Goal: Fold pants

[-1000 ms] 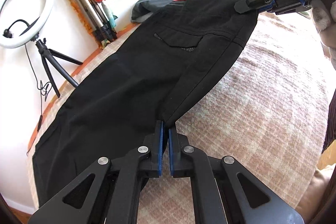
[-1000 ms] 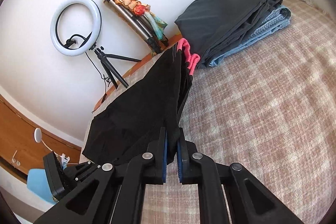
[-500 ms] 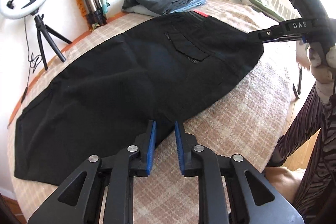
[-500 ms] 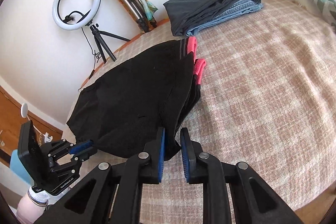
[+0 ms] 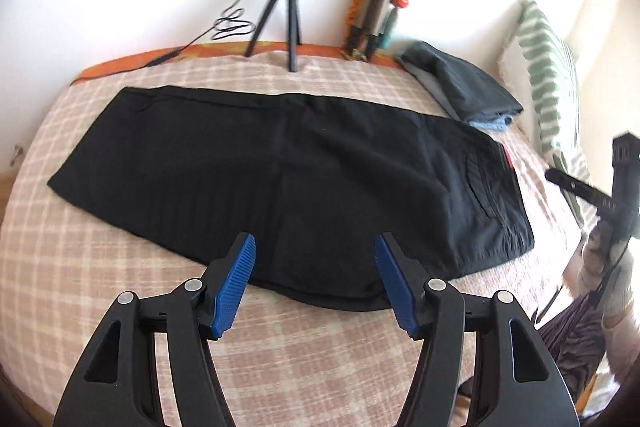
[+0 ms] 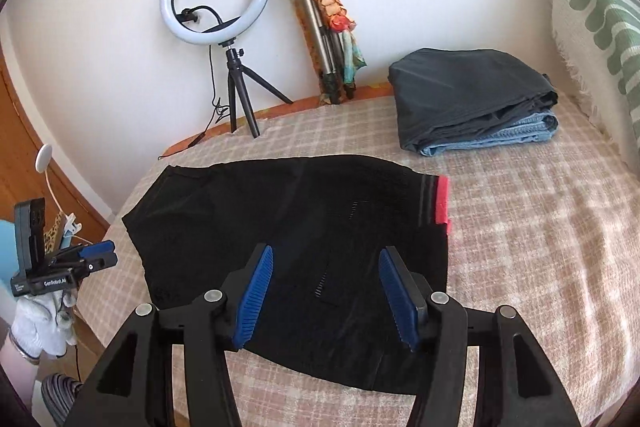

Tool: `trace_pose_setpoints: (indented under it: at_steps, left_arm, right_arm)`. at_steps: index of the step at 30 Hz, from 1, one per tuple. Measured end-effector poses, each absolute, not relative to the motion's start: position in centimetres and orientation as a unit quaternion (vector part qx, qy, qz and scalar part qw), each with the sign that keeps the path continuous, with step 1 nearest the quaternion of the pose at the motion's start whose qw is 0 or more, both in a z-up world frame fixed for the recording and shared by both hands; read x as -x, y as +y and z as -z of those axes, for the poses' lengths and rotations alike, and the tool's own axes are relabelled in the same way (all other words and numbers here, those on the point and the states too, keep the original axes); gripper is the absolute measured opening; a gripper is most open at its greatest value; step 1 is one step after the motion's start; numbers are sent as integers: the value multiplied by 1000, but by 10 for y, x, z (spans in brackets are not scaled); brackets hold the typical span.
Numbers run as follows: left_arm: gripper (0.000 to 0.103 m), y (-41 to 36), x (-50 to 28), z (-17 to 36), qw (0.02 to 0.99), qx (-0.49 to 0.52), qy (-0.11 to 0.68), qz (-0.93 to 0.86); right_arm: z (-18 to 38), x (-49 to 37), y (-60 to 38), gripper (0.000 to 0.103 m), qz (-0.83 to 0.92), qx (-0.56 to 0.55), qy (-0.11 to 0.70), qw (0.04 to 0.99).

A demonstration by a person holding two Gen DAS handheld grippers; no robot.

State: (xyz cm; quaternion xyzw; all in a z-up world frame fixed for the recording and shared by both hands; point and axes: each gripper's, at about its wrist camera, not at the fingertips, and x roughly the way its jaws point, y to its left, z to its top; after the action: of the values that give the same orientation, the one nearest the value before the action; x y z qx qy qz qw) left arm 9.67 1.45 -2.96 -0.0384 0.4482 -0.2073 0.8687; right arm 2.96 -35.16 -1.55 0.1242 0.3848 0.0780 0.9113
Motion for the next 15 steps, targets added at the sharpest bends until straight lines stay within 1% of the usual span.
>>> trace_pose_setpoints:
  at_steps: [5,8,12,15]
  left_arm:
    - [62,107,-134,39,869,169,450,118]
    - [62,154,-153,52,858,240,448,76]
    - [62,196,-171,73,844,310,437,31]
    - [62,215,-182,98,824,353,443,15]
  right_arm:
    - [19,-55,-311,66,-111,-89,391,909]
    - [23,-70,-292,67,-124,-71,394,908]
    - [32,-85,-275,67,-142,-67,403,902]
    - [37,-95,-264,67,-155,-68,409,897]
